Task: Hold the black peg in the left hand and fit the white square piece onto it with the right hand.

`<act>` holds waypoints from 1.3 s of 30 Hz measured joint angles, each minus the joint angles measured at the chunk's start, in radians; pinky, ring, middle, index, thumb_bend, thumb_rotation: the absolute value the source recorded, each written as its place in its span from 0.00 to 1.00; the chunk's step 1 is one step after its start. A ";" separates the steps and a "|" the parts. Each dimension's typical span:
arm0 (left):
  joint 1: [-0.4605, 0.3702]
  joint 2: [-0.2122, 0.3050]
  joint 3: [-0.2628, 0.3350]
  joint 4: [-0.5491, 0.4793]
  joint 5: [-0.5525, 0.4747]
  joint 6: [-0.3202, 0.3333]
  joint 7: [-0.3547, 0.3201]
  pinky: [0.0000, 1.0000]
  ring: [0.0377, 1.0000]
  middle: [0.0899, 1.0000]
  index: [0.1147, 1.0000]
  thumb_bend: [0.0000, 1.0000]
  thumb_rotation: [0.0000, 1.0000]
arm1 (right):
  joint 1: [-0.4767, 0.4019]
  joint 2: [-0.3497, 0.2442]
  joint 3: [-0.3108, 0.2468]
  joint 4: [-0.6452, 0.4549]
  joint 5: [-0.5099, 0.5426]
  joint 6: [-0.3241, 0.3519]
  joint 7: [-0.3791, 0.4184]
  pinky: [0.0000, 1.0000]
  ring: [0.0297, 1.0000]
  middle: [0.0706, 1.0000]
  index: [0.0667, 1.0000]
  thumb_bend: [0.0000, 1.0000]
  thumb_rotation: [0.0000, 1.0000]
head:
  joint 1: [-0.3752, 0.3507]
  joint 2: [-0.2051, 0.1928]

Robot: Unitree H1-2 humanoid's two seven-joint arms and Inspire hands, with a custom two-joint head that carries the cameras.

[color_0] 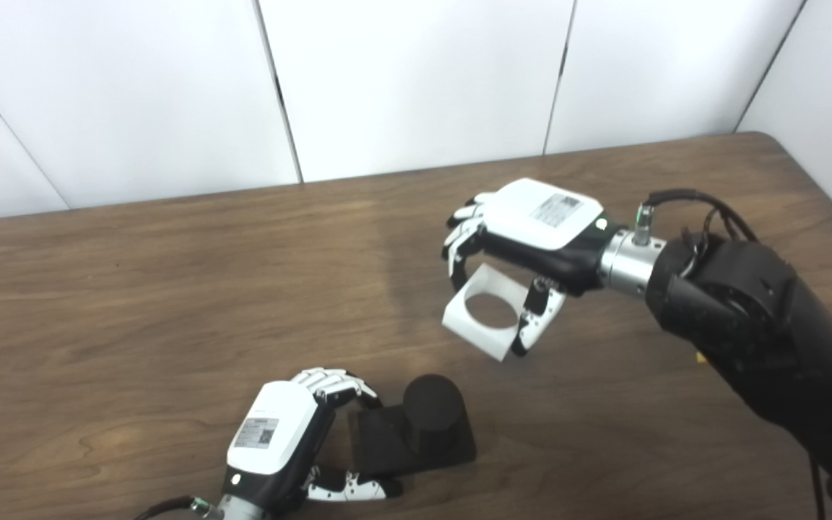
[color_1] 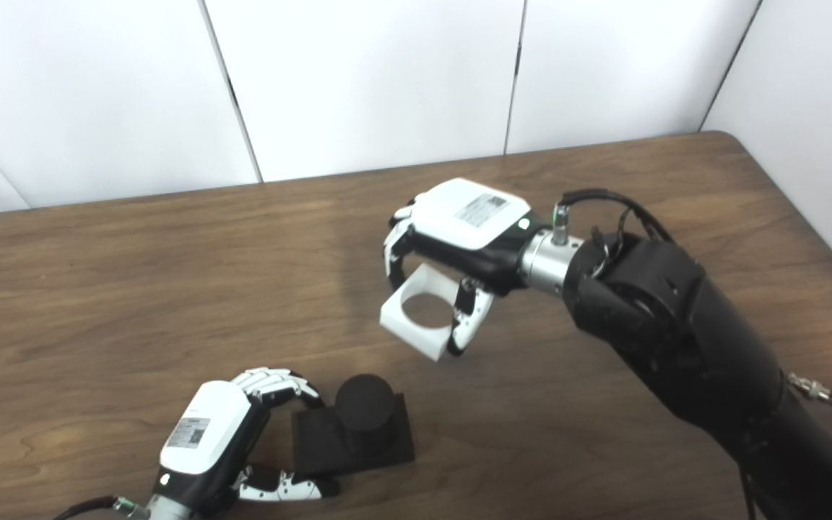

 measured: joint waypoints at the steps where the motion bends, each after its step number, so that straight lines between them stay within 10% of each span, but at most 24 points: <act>1: -0.001 0.000 -0.001 -0.001 0.000 0.002 -0.003 0.79 0.75 0.67 0.42 0.52 0.04 | 0.000 0.006 0.001 -0.004 0.000 0.000 0.005 0.92 0.88 0.76 0.45 0.52 0.13 | 0.000 0.000; 39: -0.006 -0.005 -0.004 -0.010 -0.002 0.024 -0.018 0.79 0.75 0.67 0.42 0.52 0.04 | 0.013 0.137 0.022 -0.125 -0.012 0.004 0.207 0.93 0.90 0.76 0.45 0.52 0.13 | 0.012 0.049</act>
